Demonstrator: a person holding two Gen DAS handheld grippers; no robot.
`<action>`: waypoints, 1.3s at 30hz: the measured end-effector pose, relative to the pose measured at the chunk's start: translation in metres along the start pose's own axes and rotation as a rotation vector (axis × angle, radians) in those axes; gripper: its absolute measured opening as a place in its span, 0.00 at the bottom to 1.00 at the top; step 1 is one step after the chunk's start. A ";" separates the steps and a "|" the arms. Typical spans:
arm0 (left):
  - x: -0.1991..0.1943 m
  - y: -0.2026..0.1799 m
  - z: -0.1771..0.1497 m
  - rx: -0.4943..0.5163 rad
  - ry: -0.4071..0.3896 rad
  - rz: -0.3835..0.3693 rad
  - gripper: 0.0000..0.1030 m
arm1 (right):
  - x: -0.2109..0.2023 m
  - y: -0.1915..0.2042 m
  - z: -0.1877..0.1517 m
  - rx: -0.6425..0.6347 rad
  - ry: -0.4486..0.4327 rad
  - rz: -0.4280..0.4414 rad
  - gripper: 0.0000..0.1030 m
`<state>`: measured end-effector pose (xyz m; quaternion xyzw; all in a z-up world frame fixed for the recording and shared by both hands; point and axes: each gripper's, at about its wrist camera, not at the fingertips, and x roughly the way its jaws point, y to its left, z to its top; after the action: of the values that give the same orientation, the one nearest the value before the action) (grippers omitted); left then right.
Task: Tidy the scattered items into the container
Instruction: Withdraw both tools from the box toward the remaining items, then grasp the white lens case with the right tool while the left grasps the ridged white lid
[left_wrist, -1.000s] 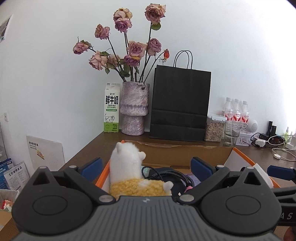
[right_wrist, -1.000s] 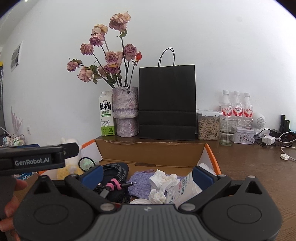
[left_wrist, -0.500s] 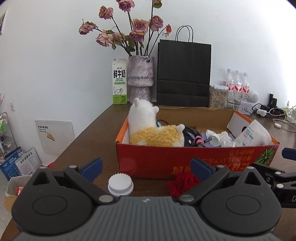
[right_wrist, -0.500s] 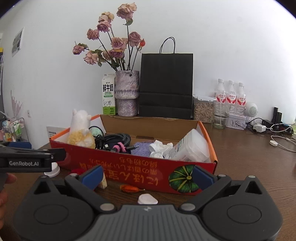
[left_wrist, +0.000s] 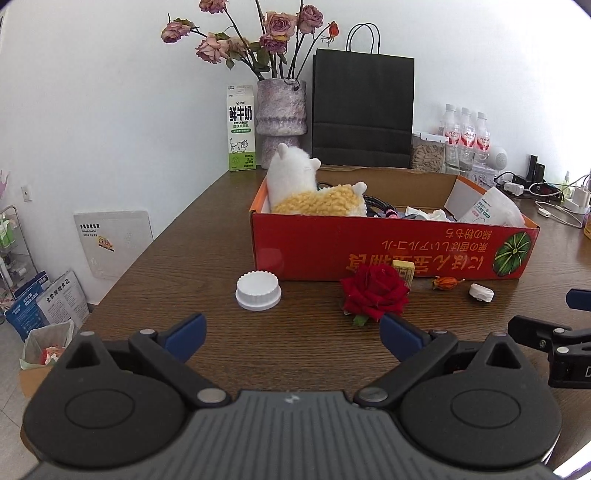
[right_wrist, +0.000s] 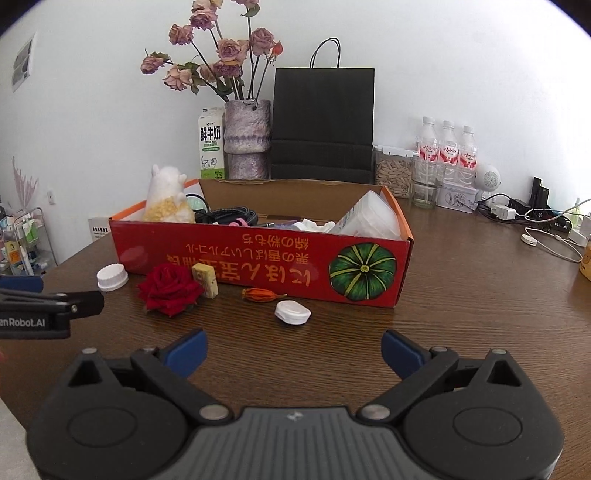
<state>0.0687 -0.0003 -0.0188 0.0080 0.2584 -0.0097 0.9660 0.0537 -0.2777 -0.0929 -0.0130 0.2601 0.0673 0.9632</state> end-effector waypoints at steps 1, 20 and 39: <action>0.000 0.001 0.001 0.001 0.003 0.001 0.99 | 0.000 0.000 0.000 0.001 0.003 -0.001 0.97; 0.040 0.023 0.025 0.011 0.070 0.053 0.98 | 0.031 -0.006 0.023 0.014 0.079 -0.028 0.91; 0.100 0.031 0.038 -0.054 0.195 0.048 0.58 | 0.085 -0.003 0.037 0.026 0.188 0.017 0.28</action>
<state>0.1748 0.0281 -0.0353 -0.0107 0.3511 0.0214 0.9361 0.1453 -0.2685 -0.1038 -0.0043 0.3501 0.0705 0.9340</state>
